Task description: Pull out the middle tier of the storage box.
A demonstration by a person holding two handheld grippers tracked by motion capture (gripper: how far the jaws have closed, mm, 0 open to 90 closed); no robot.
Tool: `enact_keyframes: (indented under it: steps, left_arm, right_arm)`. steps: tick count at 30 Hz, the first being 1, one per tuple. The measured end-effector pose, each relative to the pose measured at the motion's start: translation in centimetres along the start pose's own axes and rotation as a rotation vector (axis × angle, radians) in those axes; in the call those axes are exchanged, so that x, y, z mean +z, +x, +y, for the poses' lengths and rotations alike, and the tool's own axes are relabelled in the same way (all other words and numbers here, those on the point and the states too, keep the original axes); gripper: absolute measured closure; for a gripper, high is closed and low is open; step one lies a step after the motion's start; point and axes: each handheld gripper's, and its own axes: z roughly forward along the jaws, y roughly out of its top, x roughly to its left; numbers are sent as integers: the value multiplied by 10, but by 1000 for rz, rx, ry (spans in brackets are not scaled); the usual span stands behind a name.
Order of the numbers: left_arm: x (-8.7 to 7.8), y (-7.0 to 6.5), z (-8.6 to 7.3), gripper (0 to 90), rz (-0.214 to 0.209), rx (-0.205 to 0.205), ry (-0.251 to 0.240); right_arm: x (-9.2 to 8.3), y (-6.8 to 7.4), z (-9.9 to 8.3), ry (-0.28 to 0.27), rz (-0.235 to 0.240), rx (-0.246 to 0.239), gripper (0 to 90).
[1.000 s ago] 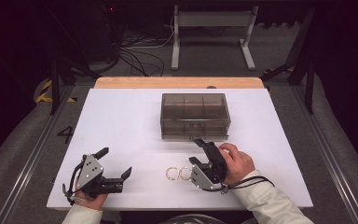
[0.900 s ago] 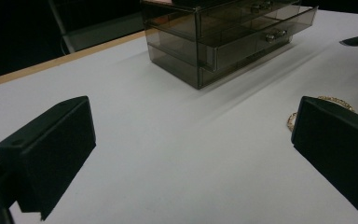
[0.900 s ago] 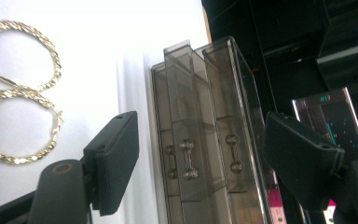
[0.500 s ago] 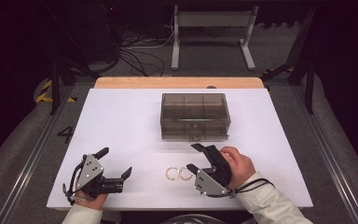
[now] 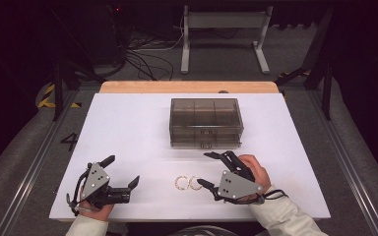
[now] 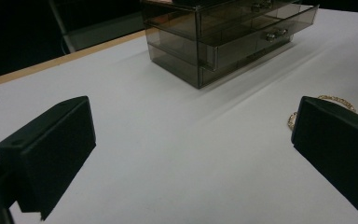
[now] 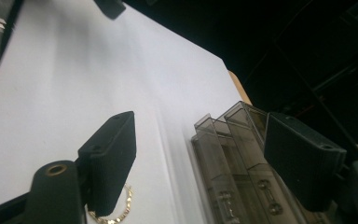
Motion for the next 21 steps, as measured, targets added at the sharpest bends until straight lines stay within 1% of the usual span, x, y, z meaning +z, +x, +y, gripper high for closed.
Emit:
enact_keyframes:
  steps: [1,2,3,4,5,6,7,8,9,10,11,12,13,14,15,16,17,18,19,20,21]
  left_arm:
    - [0,0,0,5,-1,-3,0]
    - [0,0,0,5,-1,-3,0]
    - [0,0,0,5,0,-2,-1]
    - [0,0,0,5,0,-3,-1]
    - [0,0,0,5,1,-4,-1]
    - [0,0,0,5,1,-4,-1]
    - [0,0,0,5,0,-4,-1]
    - [0,0,0,5,0,-4,-1]
    - [0,0,0,5,0,-3,-1]
    - [0,0,0,5,0,-4,-1]
    - [0,0,0,5,0,-4,-1]
    - [0,0,0,5,0,-4,-1]
    - [0,0,0,5,-1,-4,0]
    - [0,0,0,5,-1,-4,0]
    - [0,0,0,5,-1,-3,0]
    - [0,0,0,5,1,-5,1]
    - [0,0,0,5,1,-5,1]
    - [0,0,0,5,2,-4,2]
    - [0,1,0,5,2,-5,3]
    - [0,1,-1,5,2,-5,3]
    - [-1,1,-1,5,4,-6,4]
  right_arm:
    - [-1,-4,-1,-14,15,39,260]
    - [-1,-4,-1,-14,15,39,260]
    - [-2,-8,-2,-23,29,71,261]
    - [-2,-8,-2,-23,29,71,261]
    - [-3,-12,-3,-38,41,101,265]
    - [-3,-12,-3,-38,41,101,265]
    - [-4,-16,-3,-48,51,133,271]
    - [-4,-16,-3,-48,51,133,271]
    - [-4,-18,-4,-52,57,148,278]
    - [-5,-21,-5,-55,67,173,288]
    - [-5,-27,-6,-67,98,219,305]
    - [-5,-27,-6,-67,98,219,305]
    - [-5,-33,-9,-72,117,265,315]
    - [-5,-33,-9,-72,117,265,315]
    - [-5,-40,-11,-76,147,319,322]
    - [-6,-44,-13,-79,151,343,328]
    - [-6,-44,-13,-79,151,343,328]
    - [-6,-47,-14,-81,157,367,340]
    - [-5,-54,-16,-73,179,411,354]
    - [-5,-54,-16,-73,179,411,354]
    - [-5,-57,-17,-63,186,428,372]
